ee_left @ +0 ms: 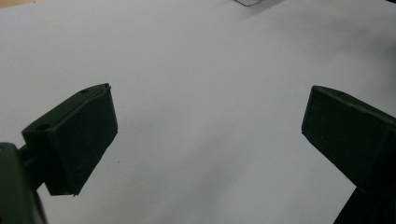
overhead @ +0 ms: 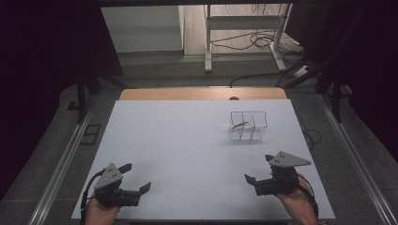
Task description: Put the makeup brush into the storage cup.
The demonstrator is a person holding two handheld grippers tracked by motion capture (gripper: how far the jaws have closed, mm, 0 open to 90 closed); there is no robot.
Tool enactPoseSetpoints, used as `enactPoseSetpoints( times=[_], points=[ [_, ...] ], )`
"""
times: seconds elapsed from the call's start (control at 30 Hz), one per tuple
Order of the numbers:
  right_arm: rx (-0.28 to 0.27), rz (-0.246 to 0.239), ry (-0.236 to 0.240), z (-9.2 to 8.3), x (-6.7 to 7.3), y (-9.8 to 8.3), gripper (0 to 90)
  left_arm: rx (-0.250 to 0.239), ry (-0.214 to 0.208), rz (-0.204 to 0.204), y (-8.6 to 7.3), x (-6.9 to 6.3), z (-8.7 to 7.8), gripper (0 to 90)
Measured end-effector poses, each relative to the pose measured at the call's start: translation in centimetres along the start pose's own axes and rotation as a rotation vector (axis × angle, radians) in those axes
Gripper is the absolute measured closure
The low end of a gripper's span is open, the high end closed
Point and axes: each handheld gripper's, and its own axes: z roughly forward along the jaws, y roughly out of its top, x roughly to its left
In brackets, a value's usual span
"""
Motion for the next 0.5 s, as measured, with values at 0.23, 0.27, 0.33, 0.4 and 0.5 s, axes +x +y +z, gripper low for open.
enactPoseSetpoints(
  times=[0.23,0.27,0.33,0.4,0.5],
  points=[
    [0.002,0.007,-0.015,-0.8,-0.2,-0.6,0.0,0.001,-0.001,-0.001,0.0,0.0,0.0,3.8],
    [0.002,0.008,-0.018,-0.8,-0.3,-0.7,0.0,0.001,-0.001,-0.001,0.0,0.0,0.0,3.8],
    [0.0,0.011,-0.023,-1.1,-0.4,-0.8,0.0,0.001,-0.001,-0.001,0.0,0.0,0.0,3.8],
    [-0.001,0.013,-0.027,-1.3,-0.4,-1.0,0.0,0.001,-0.001,-0.001,0.0,0.0,0.0,3.8],
    [0.0,0.013,-0.035,-1.7,-0.5,-1.2,0.0,0.001,-0.002,-0.001,0.0,0.0,0.0,3.8]
  ],
)
